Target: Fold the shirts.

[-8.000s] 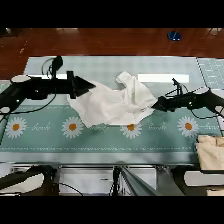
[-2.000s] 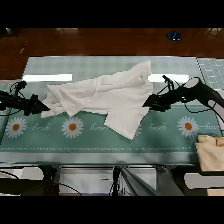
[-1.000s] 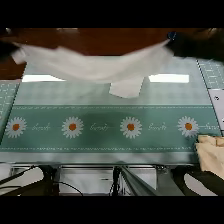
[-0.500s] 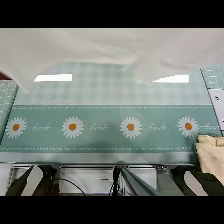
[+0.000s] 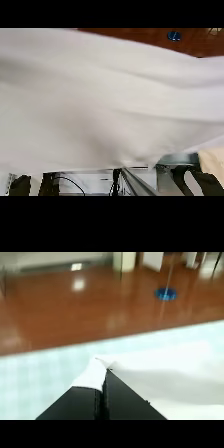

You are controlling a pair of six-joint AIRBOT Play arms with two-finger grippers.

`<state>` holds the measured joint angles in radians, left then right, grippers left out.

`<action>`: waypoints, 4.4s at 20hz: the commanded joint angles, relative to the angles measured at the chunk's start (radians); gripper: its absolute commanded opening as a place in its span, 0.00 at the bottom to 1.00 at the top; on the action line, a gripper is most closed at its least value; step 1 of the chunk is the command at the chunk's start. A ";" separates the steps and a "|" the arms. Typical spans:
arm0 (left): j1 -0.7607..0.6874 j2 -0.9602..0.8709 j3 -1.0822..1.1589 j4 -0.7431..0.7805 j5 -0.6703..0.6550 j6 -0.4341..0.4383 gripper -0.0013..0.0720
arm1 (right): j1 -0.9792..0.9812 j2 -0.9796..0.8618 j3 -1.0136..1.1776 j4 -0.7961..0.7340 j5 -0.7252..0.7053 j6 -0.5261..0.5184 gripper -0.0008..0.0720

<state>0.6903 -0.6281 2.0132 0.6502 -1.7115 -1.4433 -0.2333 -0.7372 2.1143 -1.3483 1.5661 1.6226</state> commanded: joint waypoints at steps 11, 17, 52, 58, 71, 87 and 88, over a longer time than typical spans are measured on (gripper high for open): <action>-0.299 -0.212 -0.927 0.320 0.234 0.130 0.05 | 0.000 -0.463 -0.612 0.015 -0.119 -0.191 0.04; -0.505 -0.584 -0.874 0.241 0.961 0.171 0.05 | 0.057 -0.695 -0.612 0.187 -0.616 -0.280 0.04; -0.397 -1.080 -0.699 0.166 0.598 0.503 0.06 | 0.175 -0.932 -0.737 0.011 -0.459 -0.116 0.04; -0.414 -1.111 -0.699 0.166 0.607 0.496 0.22 | 0.175 -0.937 -0.764 0.100 -0.497 -0.116 0.07; -0.063 -0.875 -0.940 0.518 0.145 0.361 0.78 | -0.060 -0.679 -0.827 -0.075 -0.132 -0.288 0.61; -0.203 -0.859 -1.234 0.368 0.415 0.406 0.67 | -0.114 -0.673 -0.997 0.188 -0.160 -0.356 0.60; -0.238 -0.865 -1.234 0.369 0.419 0.389 0.54 | -0.114 -0.672 -0.997 0.199 -0.159 -0.352 0.60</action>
<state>0.5308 -1.4841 0.7826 1.0248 -1.3796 -1.0264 -0.3466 -1.4105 1.1183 -1.2030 1.4052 1.2682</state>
